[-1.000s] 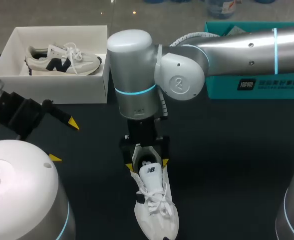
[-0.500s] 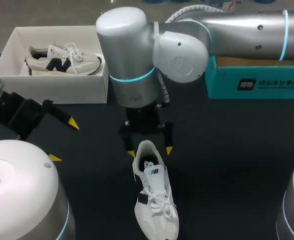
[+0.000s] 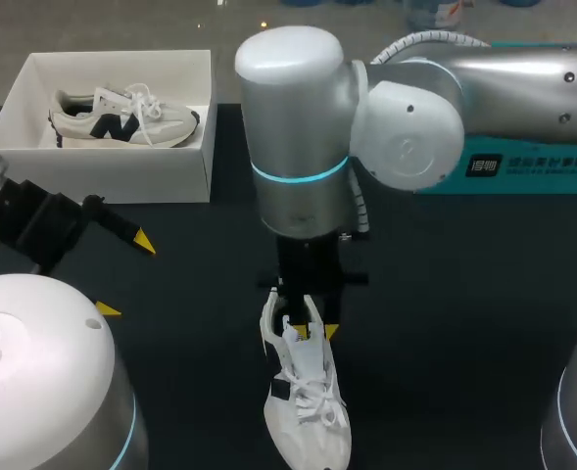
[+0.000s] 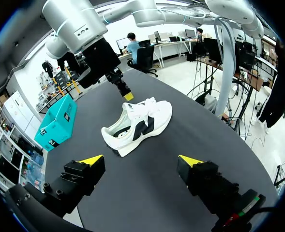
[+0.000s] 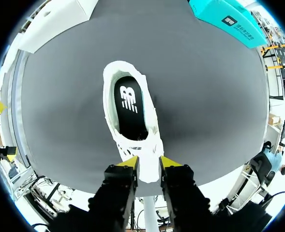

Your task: Take the shoe out of the shoebox, open the shoe tongue, remove and reinsert the insole, then place the shoe into the shoebox

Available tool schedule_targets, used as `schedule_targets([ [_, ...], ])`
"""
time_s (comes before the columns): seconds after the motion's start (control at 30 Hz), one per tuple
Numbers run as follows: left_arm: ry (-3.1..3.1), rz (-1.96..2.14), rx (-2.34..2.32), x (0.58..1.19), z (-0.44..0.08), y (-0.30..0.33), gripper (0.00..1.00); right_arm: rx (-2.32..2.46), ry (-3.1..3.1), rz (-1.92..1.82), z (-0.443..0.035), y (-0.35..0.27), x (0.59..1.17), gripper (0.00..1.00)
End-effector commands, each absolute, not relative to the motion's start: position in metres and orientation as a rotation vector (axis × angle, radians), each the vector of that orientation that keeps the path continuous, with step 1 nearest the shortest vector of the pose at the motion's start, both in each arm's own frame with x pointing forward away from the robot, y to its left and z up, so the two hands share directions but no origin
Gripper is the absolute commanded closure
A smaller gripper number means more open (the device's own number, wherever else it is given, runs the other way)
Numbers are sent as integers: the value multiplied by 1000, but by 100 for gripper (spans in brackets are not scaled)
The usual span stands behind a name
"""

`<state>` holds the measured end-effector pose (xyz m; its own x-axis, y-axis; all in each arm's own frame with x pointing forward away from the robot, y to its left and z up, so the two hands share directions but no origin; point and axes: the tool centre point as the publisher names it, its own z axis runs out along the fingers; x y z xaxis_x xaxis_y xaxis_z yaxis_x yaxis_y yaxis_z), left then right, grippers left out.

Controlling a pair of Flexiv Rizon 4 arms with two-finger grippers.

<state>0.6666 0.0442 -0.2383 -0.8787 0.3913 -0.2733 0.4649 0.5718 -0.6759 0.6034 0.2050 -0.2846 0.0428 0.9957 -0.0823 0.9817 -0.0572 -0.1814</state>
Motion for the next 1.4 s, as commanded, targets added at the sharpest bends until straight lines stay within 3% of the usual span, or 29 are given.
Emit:
schedule_targets([
  [0.03, 2705, -1202, 740, 667, -239, 44, 0, -2195, -2045, 210, -311, 205, 601, 100],
  [0.3, 2705, -1202, 740, 667, -239, 44, 0, -2147, -2076, 210, -320, 214, 619, 100],
  [0.5, 2705, -1202, 740, 667, -239, 44, 0, -2108, -2256, 192, -287, 227, 633, 100],
  [0.73, 2705, -1202, 740, 667, -239, 44, 0, -1626, -2684, 359, -262, 230, 654, 100],
  [0.8, 2705, -1202, 740, 667, -239, 44, 0, -1663, -2623, 383, -261, 226, 658, 0],
  [1.4, 2705, -1202, 740, 667, -239, 44, 0, -1663, -2623, 383, -261, 226, 658, 0],
])
